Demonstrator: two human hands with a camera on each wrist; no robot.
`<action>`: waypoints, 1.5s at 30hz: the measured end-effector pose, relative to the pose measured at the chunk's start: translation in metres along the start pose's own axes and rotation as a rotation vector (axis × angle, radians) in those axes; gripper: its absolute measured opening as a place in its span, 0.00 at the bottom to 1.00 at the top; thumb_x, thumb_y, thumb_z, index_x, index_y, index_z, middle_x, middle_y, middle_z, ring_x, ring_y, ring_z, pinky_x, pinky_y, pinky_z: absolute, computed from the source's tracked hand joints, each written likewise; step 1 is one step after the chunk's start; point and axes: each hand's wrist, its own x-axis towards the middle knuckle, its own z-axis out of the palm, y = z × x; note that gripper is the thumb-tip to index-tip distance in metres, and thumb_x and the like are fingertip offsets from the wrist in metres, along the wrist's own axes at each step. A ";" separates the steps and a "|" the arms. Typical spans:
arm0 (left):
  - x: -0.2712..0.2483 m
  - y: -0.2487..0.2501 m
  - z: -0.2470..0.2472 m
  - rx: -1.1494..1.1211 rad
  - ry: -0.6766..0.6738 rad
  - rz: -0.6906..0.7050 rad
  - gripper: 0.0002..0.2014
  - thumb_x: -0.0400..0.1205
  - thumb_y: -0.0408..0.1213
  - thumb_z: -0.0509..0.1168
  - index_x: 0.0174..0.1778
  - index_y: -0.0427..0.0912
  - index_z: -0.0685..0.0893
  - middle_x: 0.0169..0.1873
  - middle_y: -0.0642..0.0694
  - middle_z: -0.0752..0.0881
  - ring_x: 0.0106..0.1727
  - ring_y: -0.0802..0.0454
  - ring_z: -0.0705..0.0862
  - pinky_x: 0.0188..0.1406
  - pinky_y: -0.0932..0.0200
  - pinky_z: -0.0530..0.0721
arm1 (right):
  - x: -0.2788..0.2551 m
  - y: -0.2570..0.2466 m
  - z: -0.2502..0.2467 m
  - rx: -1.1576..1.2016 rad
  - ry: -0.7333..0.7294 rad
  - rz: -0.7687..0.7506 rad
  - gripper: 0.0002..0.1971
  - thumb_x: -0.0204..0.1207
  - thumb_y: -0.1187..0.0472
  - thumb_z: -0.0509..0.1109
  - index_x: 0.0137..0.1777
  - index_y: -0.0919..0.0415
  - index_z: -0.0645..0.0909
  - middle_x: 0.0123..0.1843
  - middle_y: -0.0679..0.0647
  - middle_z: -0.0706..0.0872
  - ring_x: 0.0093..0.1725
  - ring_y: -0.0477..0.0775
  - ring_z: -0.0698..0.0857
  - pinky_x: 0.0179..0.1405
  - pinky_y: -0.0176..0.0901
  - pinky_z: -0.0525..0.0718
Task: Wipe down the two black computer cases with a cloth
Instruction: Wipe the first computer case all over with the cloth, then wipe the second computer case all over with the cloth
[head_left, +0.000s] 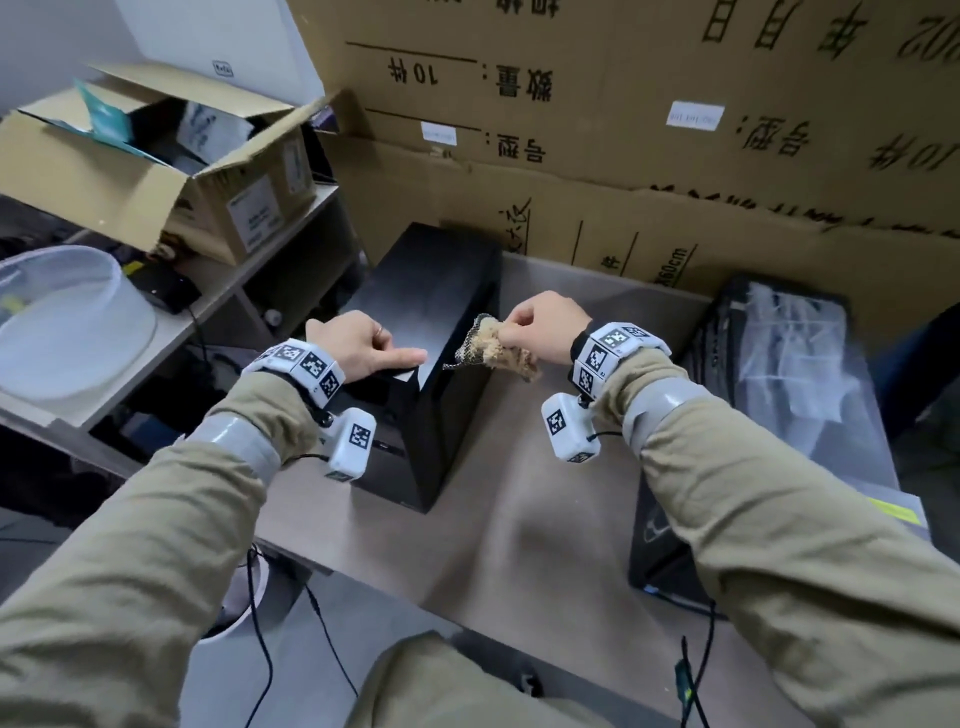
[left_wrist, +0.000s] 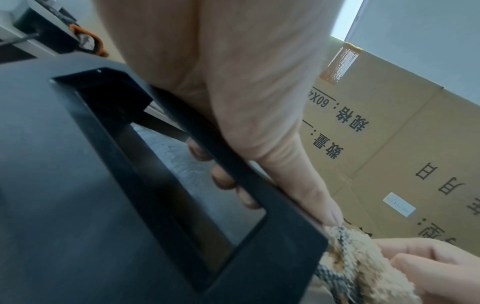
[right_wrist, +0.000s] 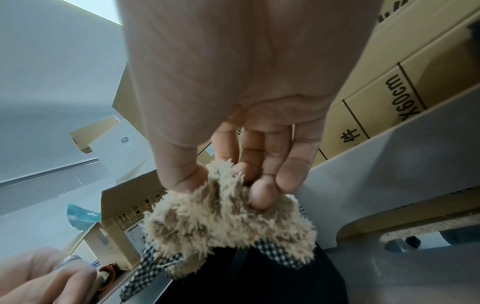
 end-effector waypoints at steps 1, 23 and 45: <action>0.002 0.000 0.001 -0.005 0.015 0.010 0.38 0.57 0.85 0.56 0.26 0.48 0.76 0.22 0.54 0.76 0.39 0.49 0.84 0.54 0.46 0.64 | 0.002 0.000 0.001 0.008 0.008 0.010 0.06 0.70 0.48 0.73 0.35 0.45 0.90 0.35 0.42 0.91 0.38 0.46 0.89 0.44 0.41 0.87; 0.009 0.173 0.018 -0.563 -0.251 0.493 0.21 0.77 0.35 0.77 0.66 0.40 0.84 0.54 0.46 0.89 0.54 0.55 0.88 0.53 0.65 0.86 | -0.084 0.036 -0.056 0.284 0.250 0.076 0.03 0.74 0.56 0.74 0.44 0.49 0.89 0.41 0.51 0.92 0.39 0.48 0.88 0.37 0.42 0.84; -0.044 0.365 0.137 0.192 -0.447 0.625 0.44 0.54 0.64 0.84 0.66 0.60 0.77 0.63 0.49 0.68 0.66 0.48 0.71 0.70 0.46 0.75 | -0.279 0.223 -0.127 -0.295 0.024 0.434 0.46 0.52 0.43 0.90 0.71 0.48 0.75 0.72 0.53 0.69 0.72 0.59 0.70 0.75 0.58 0.73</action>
